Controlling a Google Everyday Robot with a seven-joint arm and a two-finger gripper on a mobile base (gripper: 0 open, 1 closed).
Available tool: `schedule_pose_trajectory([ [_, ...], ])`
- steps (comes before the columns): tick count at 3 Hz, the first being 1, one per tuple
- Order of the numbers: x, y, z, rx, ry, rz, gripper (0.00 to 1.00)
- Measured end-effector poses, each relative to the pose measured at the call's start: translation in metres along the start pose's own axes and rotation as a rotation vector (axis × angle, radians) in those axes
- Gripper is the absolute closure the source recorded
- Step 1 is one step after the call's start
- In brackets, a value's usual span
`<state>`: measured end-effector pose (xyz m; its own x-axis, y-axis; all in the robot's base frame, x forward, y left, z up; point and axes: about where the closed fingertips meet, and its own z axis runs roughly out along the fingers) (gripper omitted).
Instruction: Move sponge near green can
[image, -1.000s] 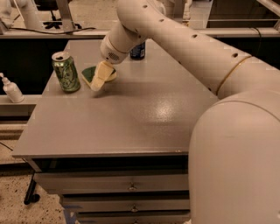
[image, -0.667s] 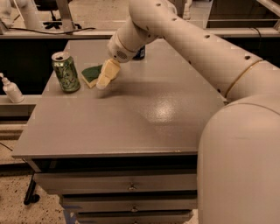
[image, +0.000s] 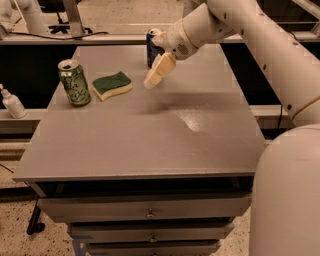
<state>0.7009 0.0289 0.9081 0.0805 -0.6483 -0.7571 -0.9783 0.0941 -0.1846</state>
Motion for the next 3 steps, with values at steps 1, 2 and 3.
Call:
schedule_pose_trajectory([
  [1,0.002,-0.006,-0.055,0.008,-0.007,-0.056,0.00],
  [2,0.011,-0.001,-0.096,-0.015,0.036,-0.153,0.00],
  [3,0.011,-0.001,-0.096,-0.015,0.036,-0.153,0.00],
])
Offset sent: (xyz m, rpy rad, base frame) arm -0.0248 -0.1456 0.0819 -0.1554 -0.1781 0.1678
